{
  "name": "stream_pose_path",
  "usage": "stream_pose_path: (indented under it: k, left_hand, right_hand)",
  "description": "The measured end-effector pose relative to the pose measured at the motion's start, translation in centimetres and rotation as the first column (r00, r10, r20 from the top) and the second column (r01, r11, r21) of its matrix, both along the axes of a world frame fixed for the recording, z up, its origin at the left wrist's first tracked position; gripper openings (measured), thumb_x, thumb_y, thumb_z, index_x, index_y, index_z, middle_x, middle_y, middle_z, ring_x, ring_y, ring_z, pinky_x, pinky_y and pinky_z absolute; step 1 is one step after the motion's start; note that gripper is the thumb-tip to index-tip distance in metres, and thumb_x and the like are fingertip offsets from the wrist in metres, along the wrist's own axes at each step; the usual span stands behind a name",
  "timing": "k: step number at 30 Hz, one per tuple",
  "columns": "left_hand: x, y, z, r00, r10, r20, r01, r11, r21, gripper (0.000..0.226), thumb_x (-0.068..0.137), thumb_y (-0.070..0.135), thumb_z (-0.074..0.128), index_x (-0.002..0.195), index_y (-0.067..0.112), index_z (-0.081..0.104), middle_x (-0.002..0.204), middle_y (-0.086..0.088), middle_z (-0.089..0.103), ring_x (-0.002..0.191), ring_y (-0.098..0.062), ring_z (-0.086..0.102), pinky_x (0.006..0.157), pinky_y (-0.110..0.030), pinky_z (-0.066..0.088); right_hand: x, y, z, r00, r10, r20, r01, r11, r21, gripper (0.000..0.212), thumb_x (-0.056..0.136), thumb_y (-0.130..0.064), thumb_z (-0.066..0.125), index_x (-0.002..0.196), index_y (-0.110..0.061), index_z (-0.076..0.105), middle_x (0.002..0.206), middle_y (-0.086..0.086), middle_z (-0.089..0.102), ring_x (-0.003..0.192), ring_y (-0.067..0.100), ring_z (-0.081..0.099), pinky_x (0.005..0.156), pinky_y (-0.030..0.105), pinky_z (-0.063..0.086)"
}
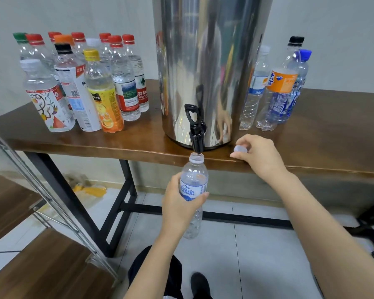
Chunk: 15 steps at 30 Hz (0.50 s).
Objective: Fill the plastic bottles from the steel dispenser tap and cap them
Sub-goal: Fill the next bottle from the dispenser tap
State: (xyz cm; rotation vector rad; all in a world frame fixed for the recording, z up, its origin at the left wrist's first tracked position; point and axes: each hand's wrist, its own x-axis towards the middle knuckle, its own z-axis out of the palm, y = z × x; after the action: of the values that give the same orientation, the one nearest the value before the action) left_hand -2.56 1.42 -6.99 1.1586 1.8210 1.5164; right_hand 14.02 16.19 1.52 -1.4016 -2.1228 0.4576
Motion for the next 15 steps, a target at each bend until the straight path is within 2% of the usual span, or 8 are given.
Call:
stream_pose_path:
  k: [4,7,11,13,15]
  left_hand:
    - [-0.1,0.5,0.0,0.997,0.049,-0.053,-0.047,0.998,0.039,0.064,0.071,0.028,0.088,0.124,0.029,0.053,0.115,0.014,0.062,0.104,-0.004,0.061,0.080,-0.012,0.048]
    - [-0.1,0.7,0.1,0.994,0.059,-0.095,-0.053,0.997,0.064,0.077,0.071,0.027,0.088,0.136,0.029,0.046,0.127,0.014,0.055,0.113,-0.004,0.056,0.086,-0.010,0.045]
    - [0.1,0.8,0.3,0.994,0.049,-0.101,-0.040,0.995,0.094,0.097,0.071,0.022,0.088,0.148,0.034,0.031,0.140,0.011,0.051,0.125,-0.006,0.052,0.100,-0.025,0.047]
    - [0.2,0.8,0.3,0.992,0.062,-0.111,-0.049,0.993,0.111,0.097,0.071,0.021,0.088,0.149,0.034,0.031,0.142,0.013,0.049,0.125,0.000,0.049,0.098,-0.015,0.043]
    - [0.2,0.9,0.2,0.991,0.063,-0.114,-0.049,0.991,0.122,0.093,0.072,0.018,0.087,0.147,0.034,0.034,0.140,0.018,0.045,0.120,0.014,0.043,0.092,-0.002,0.036]
  right_hand:
    - [0.0,0.2,-0.7,0.994,-0.082,0.067,0.078,0.995,0.061,0.030,0.085,-0.041,0.074,0.110,-0.026,0.065,0.105,-0.005,0.064,0.103,0.021,0.050,0.072,0.035,0.041]
    - [-0.1,0.3,-0.7,0.993,-0.100,0.068,0.095,0.993,0.069,0.039,0.085,-0.045,0.073,0.116,-0.025,0.062,0.107,-0.004,0.064,0.103,0.019,0.048,0.069,0.034,0.039]
    - [-0.1,-0.3,-0.4,0.989,-0.128,0.074,0.115,0.981,0.159,0.049,0.086,-0.054,0.067,0.124,-0.023,0.060,0.115,-0.001,0.061,0.108,0.021,0.050,0.070,0.032,0.038]
    - [-0.2,-1.2,0.6,0.991,-0.130,0.008,0.123,0.958,0.258,0.040,0.089,-0.051,0.064,0.120,-0.024,0.063,0.108,-0.004,0.063,0.102,0.019,0.054,0.068,0.031,0.039]
    - [-0.7,-2.3,2.0,0.994,-0.040,-0.101,0.075,0.929,0.362,0.028,0.092,-0.044,0.063,0.113,-0.024,0.066,0.098,-0.009,0.065,0.094,0.018,0.057,0.068,0.033,0.044]
